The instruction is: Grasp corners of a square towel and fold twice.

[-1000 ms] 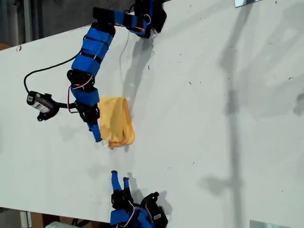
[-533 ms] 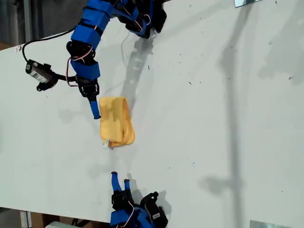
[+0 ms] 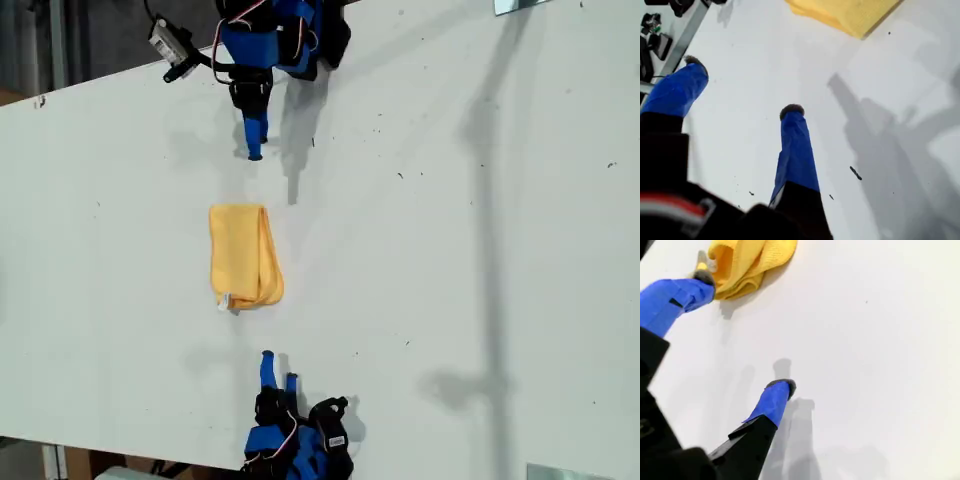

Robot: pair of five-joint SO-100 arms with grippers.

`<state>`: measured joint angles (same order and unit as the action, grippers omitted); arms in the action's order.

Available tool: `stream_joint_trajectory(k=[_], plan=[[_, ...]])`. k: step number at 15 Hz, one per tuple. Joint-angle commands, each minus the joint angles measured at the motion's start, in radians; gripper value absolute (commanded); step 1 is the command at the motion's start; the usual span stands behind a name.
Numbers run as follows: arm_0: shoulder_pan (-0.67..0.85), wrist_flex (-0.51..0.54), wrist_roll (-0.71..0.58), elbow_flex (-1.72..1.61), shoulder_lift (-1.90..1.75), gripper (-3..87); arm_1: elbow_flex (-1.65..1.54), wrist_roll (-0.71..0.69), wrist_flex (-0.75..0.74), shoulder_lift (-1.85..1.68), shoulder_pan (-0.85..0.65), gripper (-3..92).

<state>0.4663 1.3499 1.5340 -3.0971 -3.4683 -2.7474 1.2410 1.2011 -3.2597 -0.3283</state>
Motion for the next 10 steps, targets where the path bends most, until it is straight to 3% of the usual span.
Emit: stream_joint_trajectory(k=[1,5,7,10], plan=[[-0.020,-0.023,-0.023,-0.009,0.003,34.0,-0.057,0.035,0.009,-0.028,-0.008,35.0],[-0.017,-0.038,-0.382,-0.018,0.000,28.5,-0.095,0.181,0.121,-0.029,-0.048,21.1],[-0.017,-0.040,-0.436,-0.020,0.000,26.3,-0.107,0.359,0.236,-0.029,-0.040,20.3],[-0.015,-0.041,-0.479,-0.020,0.000,23.4,-0.107,0.388,0.232,-0.029,0.017,20.3]])
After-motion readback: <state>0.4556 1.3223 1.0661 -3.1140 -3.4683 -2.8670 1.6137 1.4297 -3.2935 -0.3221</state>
